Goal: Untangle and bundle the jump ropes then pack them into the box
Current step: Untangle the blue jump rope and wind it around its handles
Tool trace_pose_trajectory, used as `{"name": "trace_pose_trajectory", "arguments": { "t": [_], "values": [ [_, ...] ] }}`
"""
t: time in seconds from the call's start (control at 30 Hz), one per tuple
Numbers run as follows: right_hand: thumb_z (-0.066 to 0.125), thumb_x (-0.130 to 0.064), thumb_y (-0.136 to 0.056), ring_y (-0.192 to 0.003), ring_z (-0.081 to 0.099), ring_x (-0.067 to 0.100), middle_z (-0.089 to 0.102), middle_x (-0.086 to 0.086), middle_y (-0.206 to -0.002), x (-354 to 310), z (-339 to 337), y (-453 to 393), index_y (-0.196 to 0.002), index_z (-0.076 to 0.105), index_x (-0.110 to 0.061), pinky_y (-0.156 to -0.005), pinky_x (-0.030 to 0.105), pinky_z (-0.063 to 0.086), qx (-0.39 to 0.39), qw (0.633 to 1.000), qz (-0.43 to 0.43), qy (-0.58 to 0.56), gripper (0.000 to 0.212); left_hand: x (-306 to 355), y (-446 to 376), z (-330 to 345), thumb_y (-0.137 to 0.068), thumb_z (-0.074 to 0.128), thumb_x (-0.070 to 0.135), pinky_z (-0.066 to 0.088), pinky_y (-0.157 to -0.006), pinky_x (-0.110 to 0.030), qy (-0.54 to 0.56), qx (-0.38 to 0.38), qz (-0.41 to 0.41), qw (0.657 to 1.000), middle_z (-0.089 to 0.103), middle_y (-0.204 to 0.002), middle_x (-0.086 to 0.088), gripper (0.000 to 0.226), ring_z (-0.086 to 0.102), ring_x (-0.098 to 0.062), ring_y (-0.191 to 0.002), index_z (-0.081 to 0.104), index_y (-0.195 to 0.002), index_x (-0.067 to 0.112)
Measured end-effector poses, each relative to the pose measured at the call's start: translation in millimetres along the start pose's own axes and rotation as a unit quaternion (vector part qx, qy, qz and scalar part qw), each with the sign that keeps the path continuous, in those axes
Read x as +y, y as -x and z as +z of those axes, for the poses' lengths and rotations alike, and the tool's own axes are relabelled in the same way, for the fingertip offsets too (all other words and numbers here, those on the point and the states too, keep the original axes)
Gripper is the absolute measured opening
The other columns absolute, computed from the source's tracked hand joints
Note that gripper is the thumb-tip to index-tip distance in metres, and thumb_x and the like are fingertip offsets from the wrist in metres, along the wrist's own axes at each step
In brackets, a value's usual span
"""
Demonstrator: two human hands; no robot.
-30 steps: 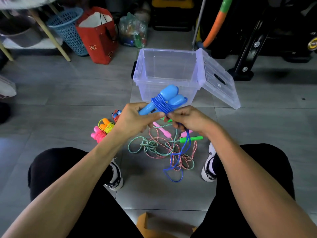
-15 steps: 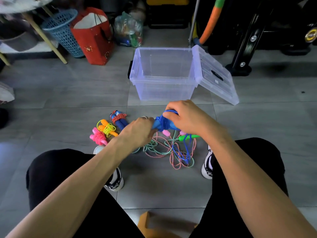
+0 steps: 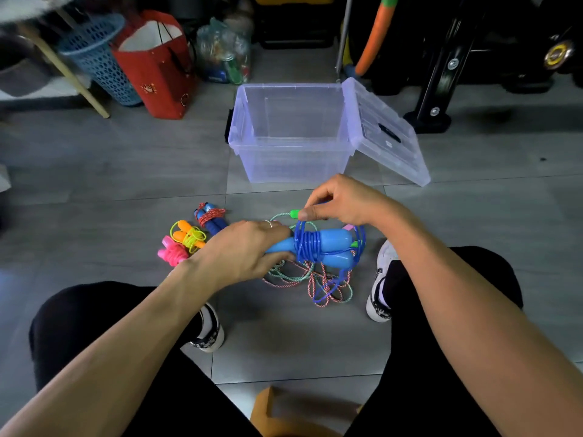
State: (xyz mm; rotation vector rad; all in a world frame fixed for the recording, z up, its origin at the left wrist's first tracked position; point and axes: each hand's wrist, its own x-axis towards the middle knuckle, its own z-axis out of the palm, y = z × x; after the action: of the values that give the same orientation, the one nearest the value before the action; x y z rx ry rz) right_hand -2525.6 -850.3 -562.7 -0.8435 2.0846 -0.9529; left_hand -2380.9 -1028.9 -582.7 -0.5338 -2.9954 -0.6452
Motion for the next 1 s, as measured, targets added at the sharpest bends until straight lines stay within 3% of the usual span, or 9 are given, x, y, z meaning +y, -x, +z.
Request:
{"name": "trace_pose_trajectory", "arguments": {
  "t": [0.07,0.17,0.3,0.43,0.57,0.67,0.8,0.87,1.0],
  "values": [
    [0.071,-0.023,-0.087,-0.048,0.04,0.006,0.052,-0.007,-0.052,4.7,-4.9,1.9,-0.073,0.071,-0.012,-0.044,0.016,0.033,-0.011,0.998,0.014,-0.06,0.018,-0.5,1.3,-5.7,-0.089,0.056,0.034,0.034,-0.059,-0.015,0.054,0.069,-0.004,0.996,0.046,-0.07,0.014,0.016,0.042,-0.006,-0.062,0.054,-0.09,0.018],
    [0.044,0.013,-0.089,-0.039,0.032,0.004,0.043,-0.006,-0.047,10.4,-9.3,5.3,-0.067,0.055,-0.011,-0.038,0.017,0.027,-0.009,0.982,0.027,-0.187,0.034,-2.7,0.3,-12.9,-0.087,0.066,0.026,0.033,-0.06,-0.005,0.108,0.173,-0.095,0.974,0.048,-0.069,0.017,0.02,0.046,0.007,-0.062,0.065,-0.099,0.01],
    [0.061,-0.017,-0.092,-0.046,0.029,0.008,0.049,-0.005,-0.056,4.5,10.8,3.4,-0.08,0.069,-0.009,-0.043,0.018,0.024,0.019,0.989,0.027,-0.145,0.016,3.6,-5.6,-13.2,-0.09,0.065,0.03,0.034,-0.052,-0.01,0.145,0.207,-0.178,0.951,0.05,-0.061,0.013,0.019,0.048,-0.002,-0.054,0.065,-0.096,0.012],
    [0.062,-0.03,-0.094,-0.039,0.041,0.001,0.057,-0.01,-0.048,-0.6,40.4,1.6,-0.072,0.067,-0.007,-0.045,0.017,0.031,0.007,0.999,0.014,0.041,0.032,-8.8,-12.0,-7.2,-0.091,0.064,0.034,0.031,-0.049,-0.022,0.103,0.149,-0.308,0.934,0.05,-0.061,0.003,0.021,0.048,-0.018,-0.055,0.058,-0.084,0.016],
    [0.06,-0.033,-0.091,-0.052,0.046,0.016,0.054,0.0,-0.055,-5.1,42.0,2.4,-0.067,0.058,-0.005,-0.052,0.03,0.034,0.022,0.982,0.01,0.185,0.036,-12.5,-13.9,-0.7,-0.094,0.057,0.038,0.035,-0.066,-0.03,-0.023,0.027,-0.373,0.927,0.059,-0.087,-0.006,0.025,0.058,-0.032,-0.084,0.06,-0.107,0.016],
    [0.058,-0.03,-0.09,-0.062,0.048,0.026,0.052,0.003,-0.061,-9.6,36.2,11.0,-0.074,0.061,-0.007,-0.054,0.033,0.034,0.012,0.964,-0.012,0.265,0.029,-18.2,-12.3,6.3,-0.095,0.055,0.039,0.041,-0.072,-0.033,-0.117,-0.061,-0.347,0.929,0.063,-0.11,-0.01,0.031,0.061,-0.033,-0.101,0.056,-0.119,0.019],
    [0.063,-0.032,-0.09,-0.069,0.057,0.018,0.062,-0.001,-0.073,-11.1,15.0,15.5,-0.087,0.072,-0.014,-0.064,0.031,0.048,0.03,0.977,-0.026,0.208,0.02,-31.7,-8.0,9.3,-0.09,0.061,0.037,0.049,-0.08,-0.037,-0.085,-0.144,-0.213,0.963,0.065,-0.104,0.0,0.019,0.06,-0.028,-0.099,0.06,-0.106,0.026],
    [0.066,-0.027,-0.09,-0.067,0.054,0.015,0.062,-0.002,-0.072,-7.4,7.1,11.0,-0.089,0.073,-0.012,-0.063,0.024,0.044,0.052,0.986,-0.037,0.154,0.018,-29.5,-6.8,9.8,-0.088,0.064,0.036,0.048,-0.078,-0.037,-0.039,-0.126,-0.138,0.982,0.062,-0.094,0.007,0.016,0.058,-0.024,-0.091,0.062,-0.101,0.027],
    [0.066,-0.018,-0.091,-0.061,0.053,0.001,0.066,-0.003,-0.072,3.7,0.9,1.7,-0.089,0.074,-0.012,-0.062,0.015,0.041,0.075,0.995,-0.054,0.031,0.01,-22.3,-6.5,0.3,-0.084,0.064,0.028,0.037,-0.062,-0.026,0.046,0.022,-0.038,0.998,0.045,-0.078,0.016,0.013,0.039,-0.004,-0.07,0.06,-0.094,0.02]
  ]
}}
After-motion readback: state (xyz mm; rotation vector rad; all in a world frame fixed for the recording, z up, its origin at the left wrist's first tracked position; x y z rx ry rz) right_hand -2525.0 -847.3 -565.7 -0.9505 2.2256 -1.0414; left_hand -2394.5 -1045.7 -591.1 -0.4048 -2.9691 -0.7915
